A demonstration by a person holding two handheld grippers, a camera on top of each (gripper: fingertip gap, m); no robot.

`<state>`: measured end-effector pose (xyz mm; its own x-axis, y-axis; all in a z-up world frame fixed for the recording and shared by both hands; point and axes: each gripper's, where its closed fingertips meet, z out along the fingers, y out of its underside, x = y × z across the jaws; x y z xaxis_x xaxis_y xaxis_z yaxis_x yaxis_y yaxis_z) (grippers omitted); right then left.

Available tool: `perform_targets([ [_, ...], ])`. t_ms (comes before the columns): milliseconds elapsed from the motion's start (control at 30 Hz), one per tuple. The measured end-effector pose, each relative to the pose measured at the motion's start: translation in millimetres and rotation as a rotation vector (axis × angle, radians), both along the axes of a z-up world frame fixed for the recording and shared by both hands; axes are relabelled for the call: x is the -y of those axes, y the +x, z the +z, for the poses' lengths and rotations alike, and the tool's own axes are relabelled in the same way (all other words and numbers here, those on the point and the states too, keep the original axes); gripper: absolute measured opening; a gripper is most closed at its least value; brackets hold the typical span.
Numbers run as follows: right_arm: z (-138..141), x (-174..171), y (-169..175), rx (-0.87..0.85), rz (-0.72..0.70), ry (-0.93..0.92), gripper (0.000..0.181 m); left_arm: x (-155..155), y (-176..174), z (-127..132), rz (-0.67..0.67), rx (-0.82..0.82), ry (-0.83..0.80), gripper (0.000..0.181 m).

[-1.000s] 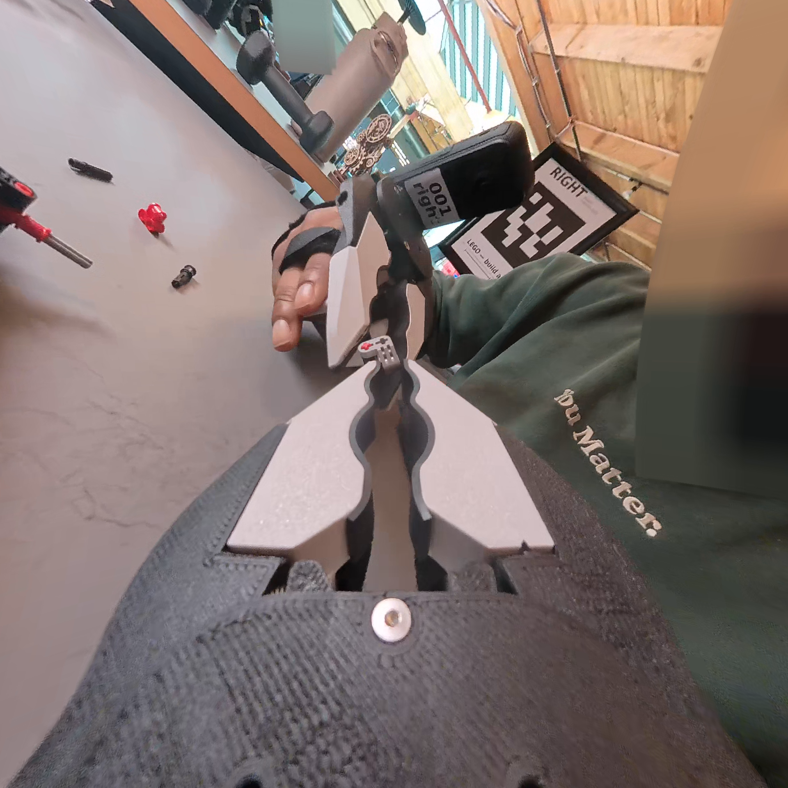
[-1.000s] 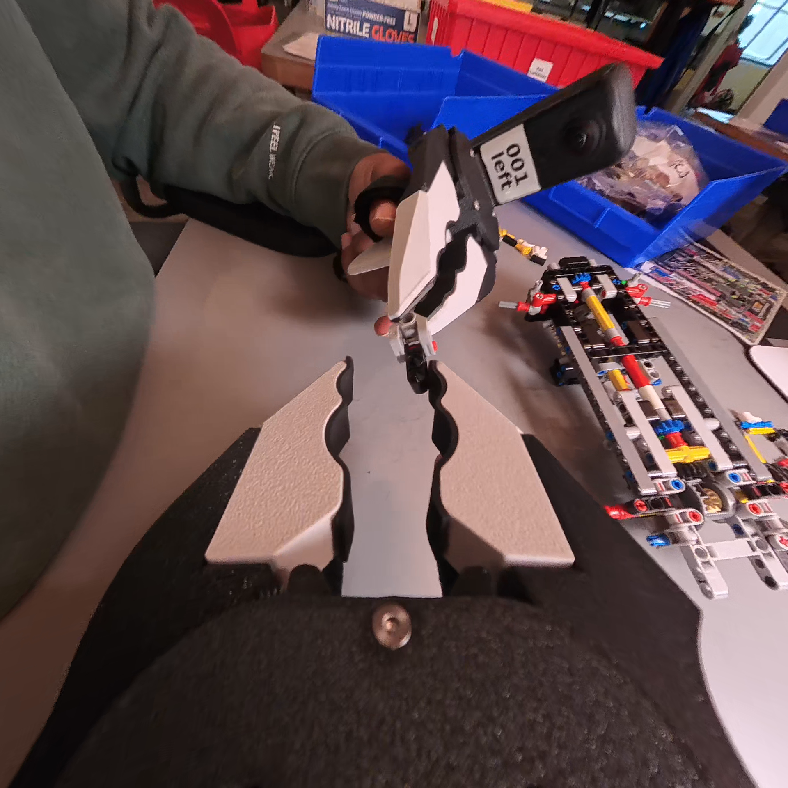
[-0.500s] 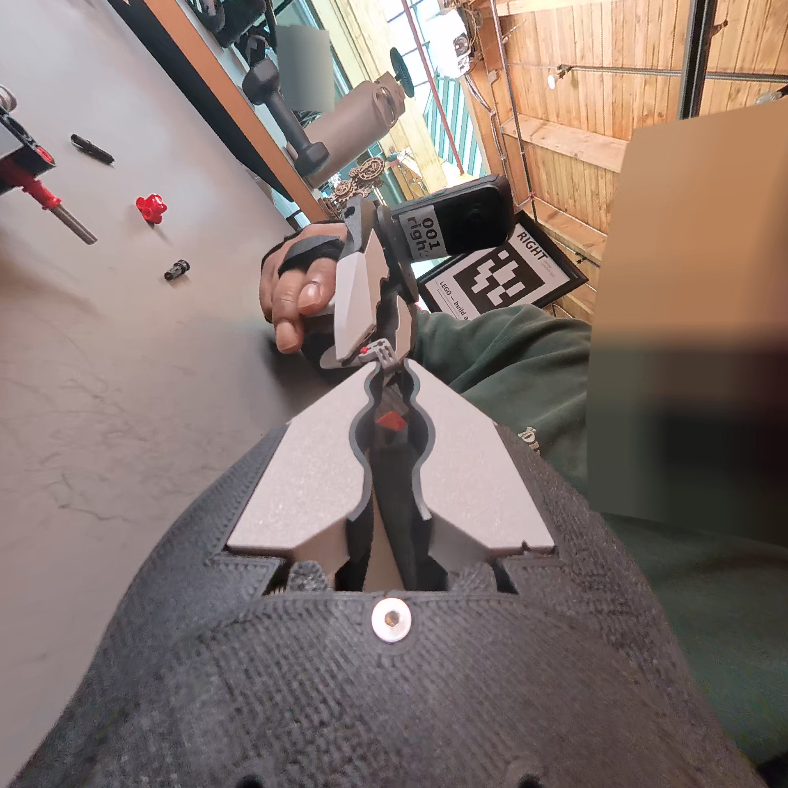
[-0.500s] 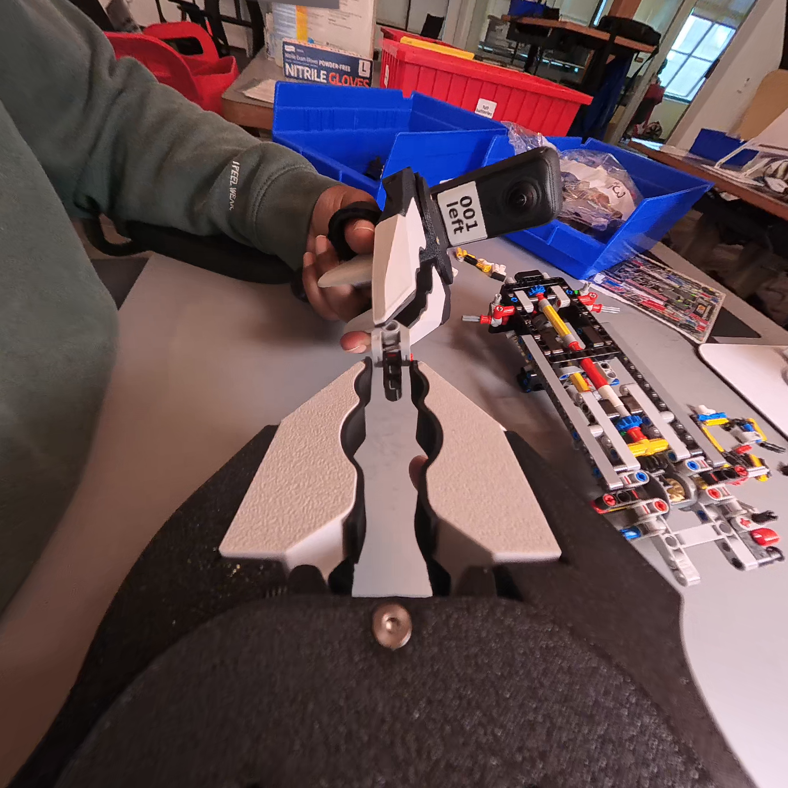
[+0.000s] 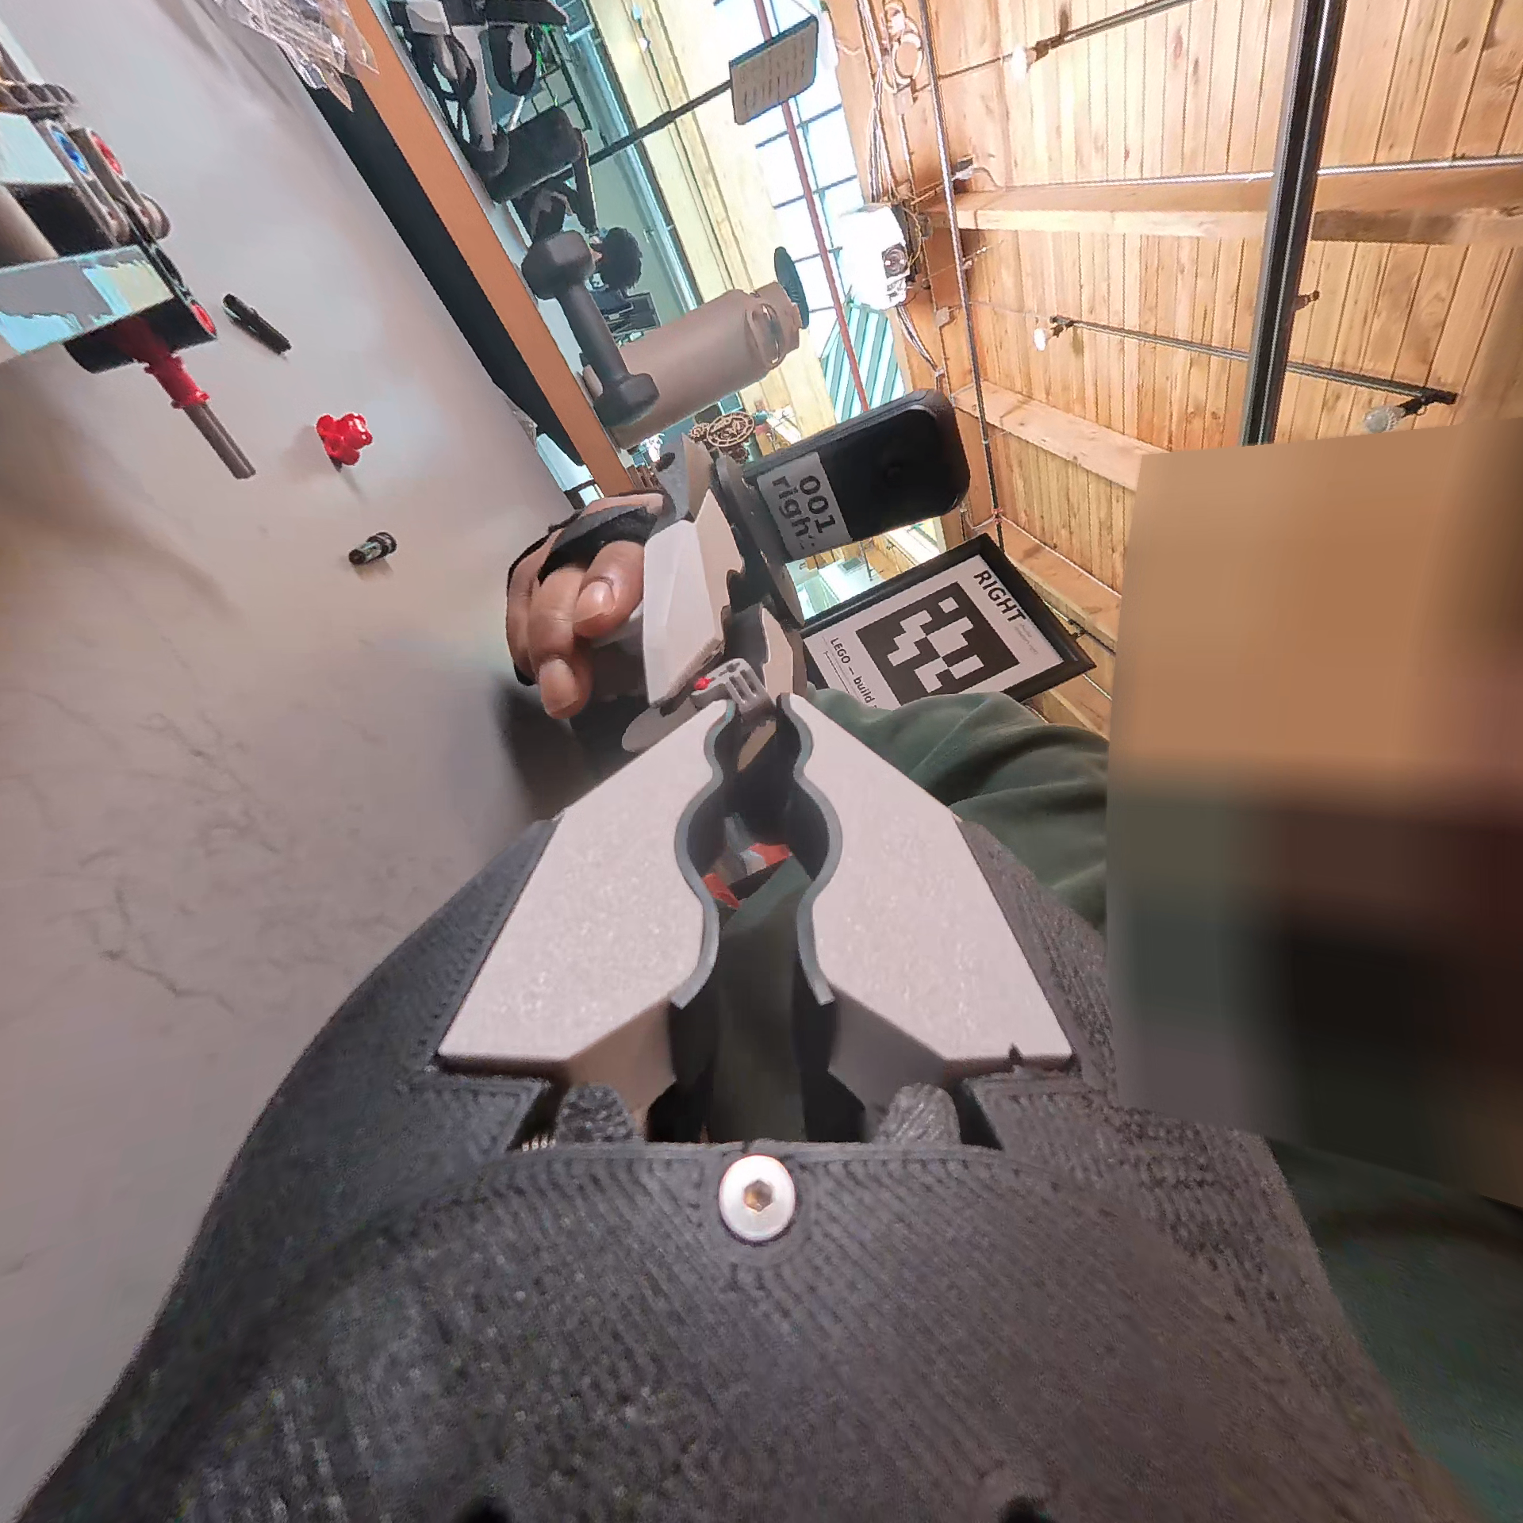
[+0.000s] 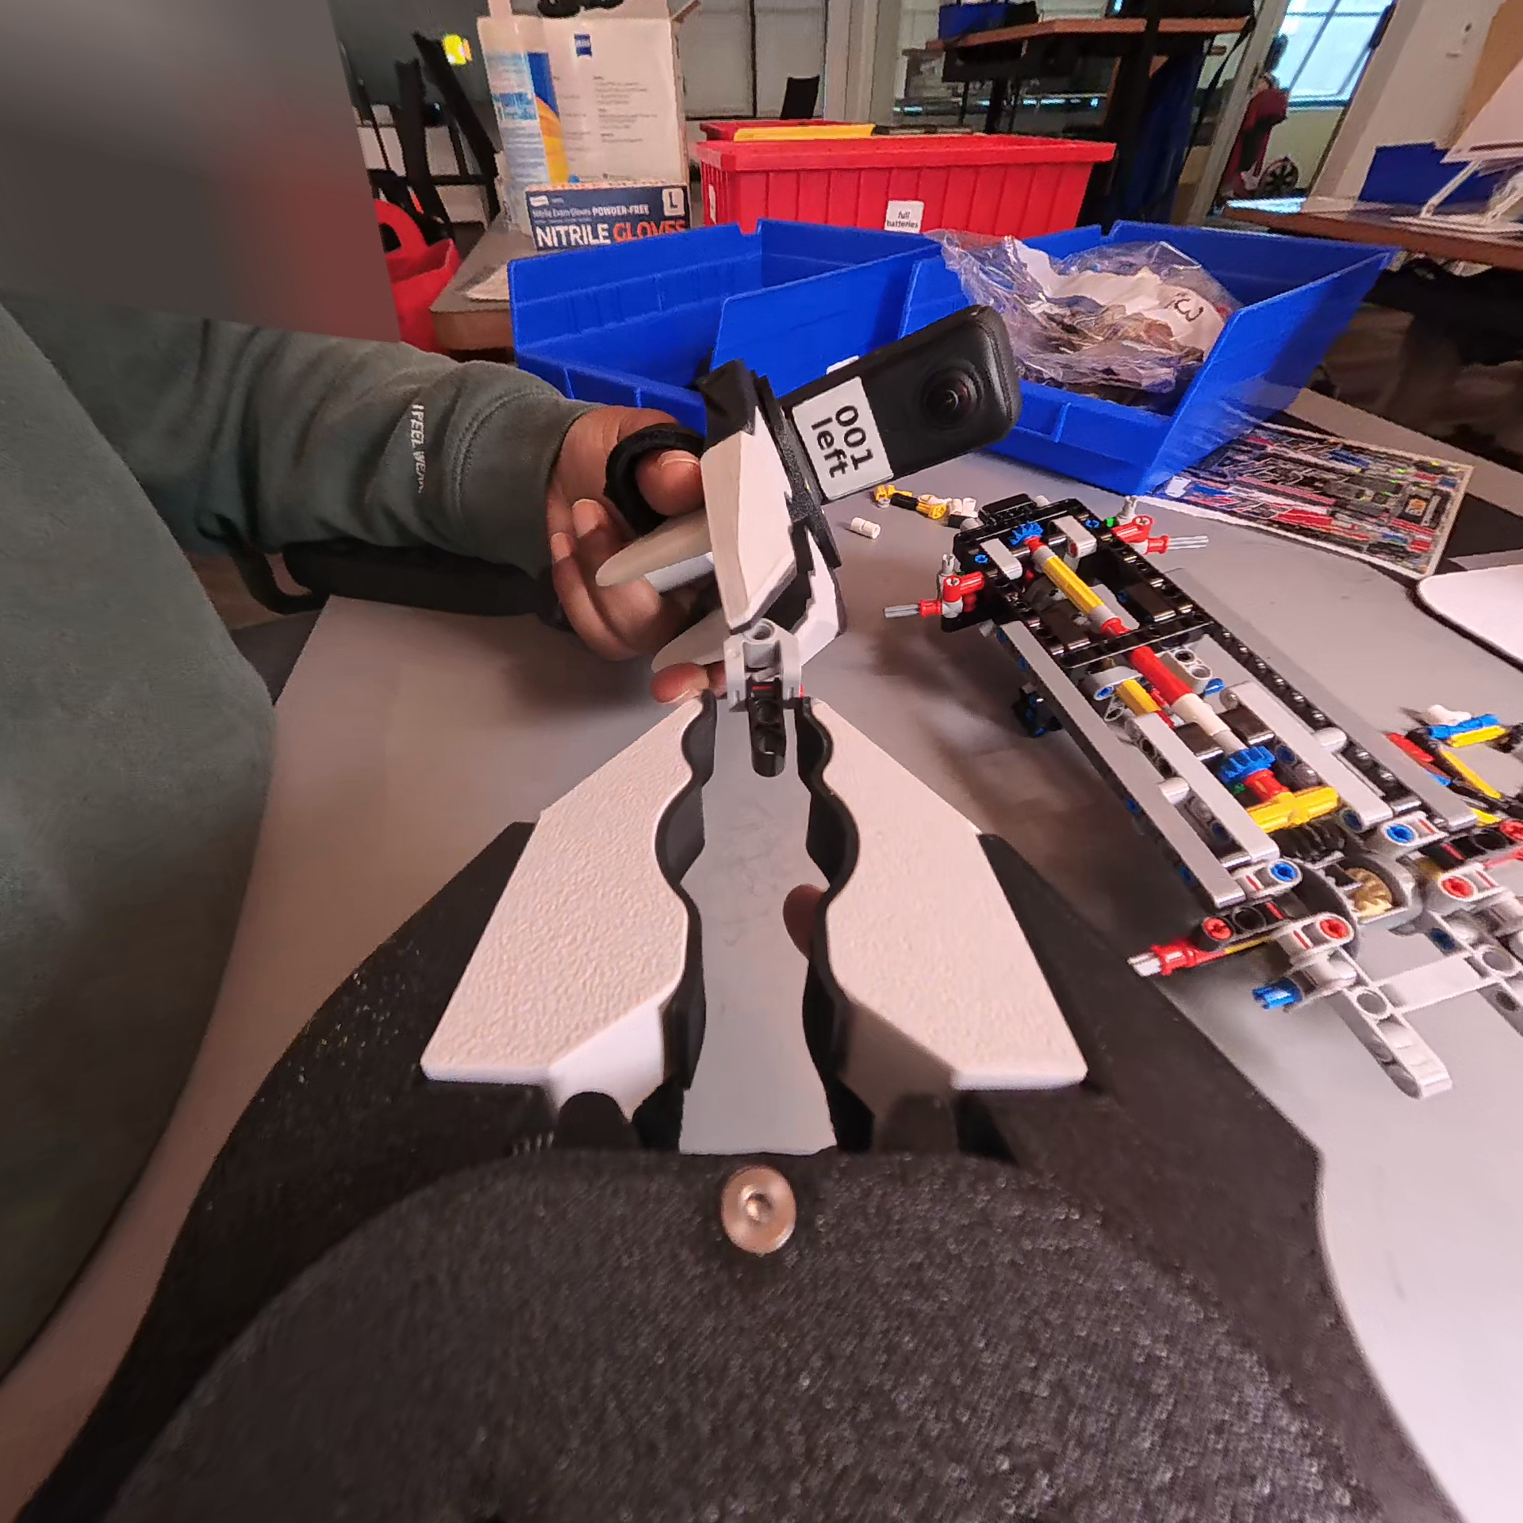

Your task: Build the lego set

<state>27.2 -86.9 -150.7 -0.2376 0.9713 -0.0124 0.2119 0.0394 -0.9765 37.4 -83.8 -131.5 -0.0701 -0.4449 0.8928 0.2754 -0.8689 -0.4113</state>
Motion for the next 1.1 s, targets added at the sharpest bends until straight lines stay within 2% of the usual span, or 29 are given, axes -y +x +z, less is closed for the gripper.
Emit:
perform_targets([
  [33, 0.1, -0.4, -0.3, -0.003, 0.000, -0.003, 0.016, 0.4, 0.3, -0.1, -0.003, 0.001, -0.002, 0.006],
  [200, 3.5, -0.2, -0.4, -0.042, 0.003, 0.053, 0.018, 2.6, 1.4, -0.8, -0.015, -0.017, 0.026, 0.005],
  [433, 9.5, 8.4, 3.7, -0.097, -0.006, 0.346, 0.014, 15.8, 8.3, 5.0, -0.067, -0.045, 0.136, 0.005],
  [533, 14.1, 11.4, 6.4, -0.119, -0.016, 0.464, 0.014, 20.8, 11.4, 8.6, -0.056, -0.102, 0.245, 0.006],
  [667, 16.2, 10.8, 7.1, -0.117, -0.044, 0.607, 0.014, 18.6, 13.7, 7.8, 0.013, -0.236, 0.383, 0.015],
  [800, 12.1, 9.0, 6.4, -0.094, -0.060, 0.727, 0.013, 17.5, 15.6, 2.6, 0.047, -0.342, 0.466, 0.012],
  [900, 9.0, 8.4, 7.3, -0.078, -0.057, 0.782, 0.013, 16.6, 16.4, -0.6, 0.045, -0.373, 0.470, 0.011],
  [1100, 6.0, 9.1, 7.5, -0.042, -0.050, 0.825, 0.013, 16.2, 15.9, -2.8, -0.001, -0.276, 0.342, 0.010],
])
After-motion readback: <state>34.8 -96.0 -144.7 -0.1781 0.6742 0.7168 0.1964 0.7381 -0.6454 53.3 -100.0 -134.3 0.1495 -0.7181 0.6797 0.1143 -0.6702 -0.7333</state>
